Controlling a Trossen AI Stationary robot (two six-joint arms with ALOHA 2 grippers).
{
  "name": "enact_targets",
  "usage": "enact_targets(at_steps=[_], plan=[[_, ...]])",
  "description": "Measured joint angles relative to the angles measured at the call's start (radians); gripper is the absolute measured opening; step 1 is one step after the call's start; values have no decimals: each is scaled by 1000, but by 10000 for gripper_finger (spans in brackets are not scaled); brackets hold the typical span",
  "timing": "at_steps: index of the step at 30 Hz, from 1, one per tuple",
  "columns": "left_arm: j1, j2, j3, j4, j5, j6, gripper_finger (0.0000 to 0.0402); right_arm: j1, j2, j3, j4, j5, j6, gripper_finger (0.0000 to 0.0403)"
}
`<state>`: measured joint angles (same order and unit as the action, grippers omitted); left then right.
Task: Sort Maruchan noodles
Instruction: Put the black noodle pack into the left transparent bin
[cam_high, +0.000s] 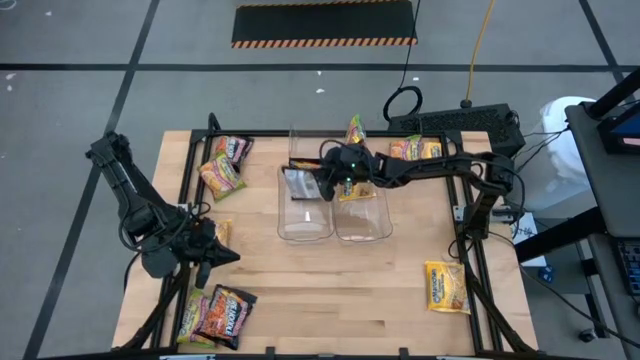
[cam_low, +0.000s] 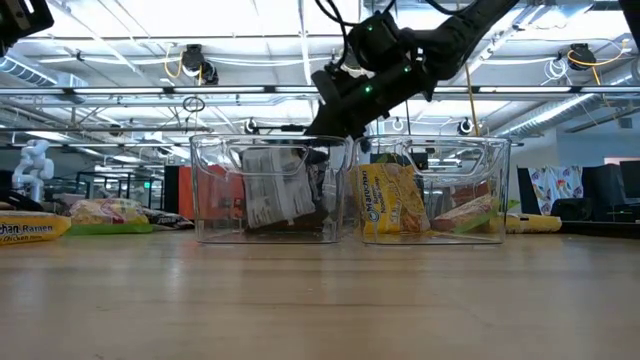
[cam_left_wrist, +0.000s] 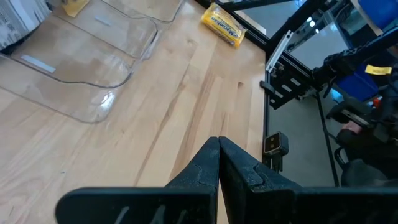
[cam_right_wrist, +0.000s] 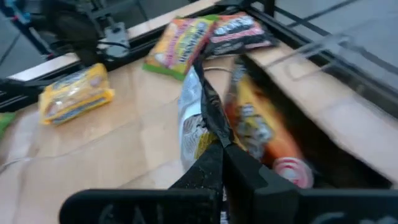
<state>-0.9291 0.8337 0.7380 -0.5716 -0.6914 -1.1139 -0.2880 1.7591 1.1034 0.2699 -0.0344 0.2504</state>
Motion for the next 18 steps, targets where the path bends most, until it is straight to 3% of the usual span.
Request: enact_targets(at_steps=[18], plan=[[0, 0, 0, 0, -1, -24, 7, -25, 4, 0, -100, 6, 41, 0]])
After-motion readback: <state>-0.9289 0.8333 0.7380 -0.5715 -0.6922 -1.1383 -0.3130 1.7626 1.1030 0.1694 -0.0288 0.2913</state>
